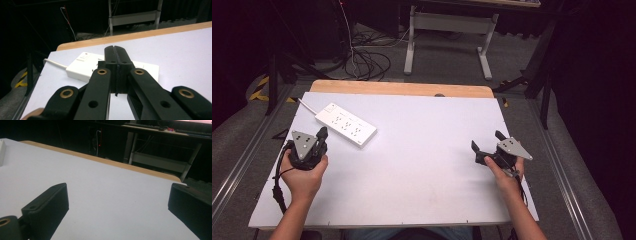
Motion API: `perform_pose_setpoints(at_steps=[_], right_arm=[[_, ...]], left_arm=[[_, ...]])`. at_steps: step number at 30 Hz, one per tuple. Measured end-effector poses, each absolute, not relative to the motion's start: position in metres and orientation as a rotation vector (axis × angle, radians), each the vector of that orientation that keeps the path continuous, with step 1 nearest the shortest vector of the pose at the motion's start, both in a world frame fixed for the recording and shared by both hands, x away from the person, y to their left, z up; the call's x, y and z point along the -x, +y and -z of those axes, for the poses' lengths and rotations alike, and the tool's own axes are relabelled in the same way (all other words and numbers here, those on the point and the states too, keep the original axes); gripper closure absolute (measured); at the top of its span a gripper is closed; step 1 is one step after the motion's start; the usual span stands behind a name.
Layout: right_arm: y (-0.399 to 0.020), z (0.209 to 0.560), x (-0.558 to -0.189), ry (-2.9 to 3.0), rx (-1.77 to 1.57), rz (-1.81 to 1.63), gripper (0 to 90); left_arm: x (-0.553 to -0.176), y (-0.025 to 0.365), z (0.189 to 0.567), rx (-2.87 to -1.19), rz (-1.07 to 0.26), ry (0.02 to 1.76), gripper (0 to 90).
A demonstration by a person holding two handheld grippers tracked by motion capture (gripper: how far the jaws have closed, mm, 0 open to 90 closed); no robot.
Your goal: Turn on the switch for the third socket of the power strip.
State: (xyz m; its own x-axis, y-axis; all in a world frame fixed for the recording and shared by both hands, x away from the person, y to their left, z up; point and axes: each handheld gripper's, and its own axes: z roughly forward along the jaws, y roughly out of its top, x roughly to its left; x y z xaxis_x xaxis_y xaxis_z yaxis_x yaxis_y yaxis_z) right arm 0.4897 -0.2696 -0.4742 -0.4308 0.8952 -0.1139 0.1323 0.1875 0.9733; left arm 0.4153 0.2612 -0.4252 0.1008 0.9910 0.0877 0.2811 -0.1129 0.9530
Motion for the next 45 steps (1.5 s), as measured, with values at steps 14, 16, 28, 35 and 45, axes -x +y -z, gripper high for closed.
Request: perform_pose_setpoints(at_steps=[14,16,28,35,45], right_arm=[[-0.271,0.474,-0.490,1.721,-0.973,-1.309,3.9],[-0.271,0.474,-0.491,1.721,-0.975,-1.307,3.9],[-0.271,0.473,-0.490,1.720,-0.977,-1.306,3.9],[-0.272,0.473,-0.490,1.719,-0.976,-1.304,4.0],[-0.271,0.474,-0.491,1.722,-0.975,-1.296,4.1]], left_arm=[[-0.447,0.251,0.425,-1.639,-1.039,1.310,90.0],[-0.453,0.247,0.424,-1.646,-1.035,1.308,90.0],[-0.472,0.239,0.423,-1.687,-0.992,1.307,90.0],[-0.482,0.235,0.425,-1.722,-0.973,1.300,90.0],[-0.491,0.233,0.427,-1.741,-0.953,1.309,90.0]])
